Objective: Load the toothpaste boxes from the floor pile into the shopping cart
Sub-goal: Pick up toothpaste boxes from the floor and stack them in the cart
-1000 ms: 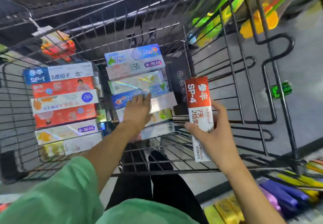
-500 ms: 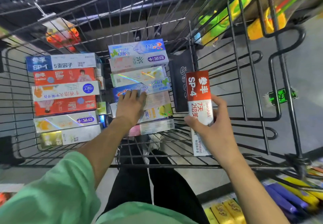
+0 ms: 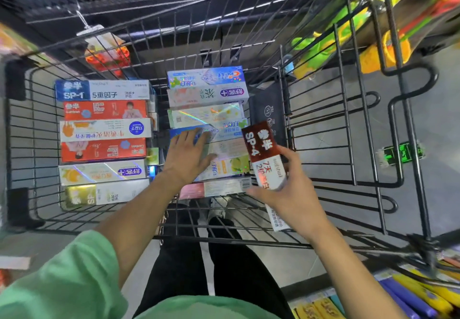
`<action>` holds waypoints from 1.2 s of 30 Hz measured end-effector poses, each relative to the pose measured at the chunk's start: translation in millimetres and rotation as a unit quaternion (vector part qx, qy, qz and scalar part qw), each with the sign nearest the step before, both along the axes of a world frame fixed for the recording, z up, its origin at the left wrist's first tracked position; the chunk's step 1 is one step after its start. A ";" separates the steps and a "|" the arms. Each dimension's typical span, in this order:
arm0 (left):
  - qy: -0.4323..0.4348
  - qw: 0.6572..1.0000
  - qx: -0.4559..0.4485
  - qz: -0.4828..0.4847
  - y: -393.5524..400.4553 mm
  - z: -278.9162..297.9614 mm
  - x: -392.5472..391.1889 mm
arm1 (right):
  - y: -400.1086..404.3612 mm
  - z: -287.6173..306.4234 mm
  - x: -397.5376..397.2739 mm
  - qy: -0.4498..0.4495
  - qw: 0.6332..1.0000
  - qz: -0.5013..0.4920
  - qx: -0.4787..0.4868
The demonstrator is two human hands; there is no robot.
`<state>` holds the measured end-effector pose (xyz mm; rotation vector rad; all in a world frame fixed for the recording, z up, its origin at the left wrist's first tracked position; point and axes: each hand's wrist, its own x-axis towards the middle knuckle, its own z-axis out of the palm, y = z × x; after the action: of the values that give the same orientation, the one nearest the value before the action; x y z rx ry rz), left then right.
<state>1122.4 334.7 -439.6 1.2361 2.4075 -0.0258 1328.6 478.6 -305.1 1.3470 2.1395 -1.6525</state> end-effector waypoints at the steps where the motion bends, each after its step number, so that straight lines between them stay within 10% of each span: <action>1: 0.002 1.000 0.010 0.001 -7.1 3.1 -1.3 | -1.5 -4.9 -5.5 -0.015 0.999 0.042 0.015; 7: 0.002 0.998 0.052 0.042 -62.6 15.3 -11.8 | -7.2 -28.0 -40.8 -0.094 0.945 0.294 0.112; 12: -0.017 0.996 0.015 0.092 -107.4 17.8 -24.8 | -15.0 -59.4 -68.8 -0.154 0.828 0.511 0.170; 23: -0.026 0.995 -0.001 0.099 -117.3 14.8 -19.4 | -34.9 -121.7 -89.0 -0.155 0.693 0.603 0.363; 36: -0.028 0.994 -0.045 0.098 -109.9 23.3 -14.7 | -38.8 -135.2 -92.8 -0.203 0.708 0.568 0.367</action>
<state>1107.6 224.8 -416.3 0.9436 2.4382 -0.0402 1235.8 439.8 -440.3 0.1211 2.4589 -0.0044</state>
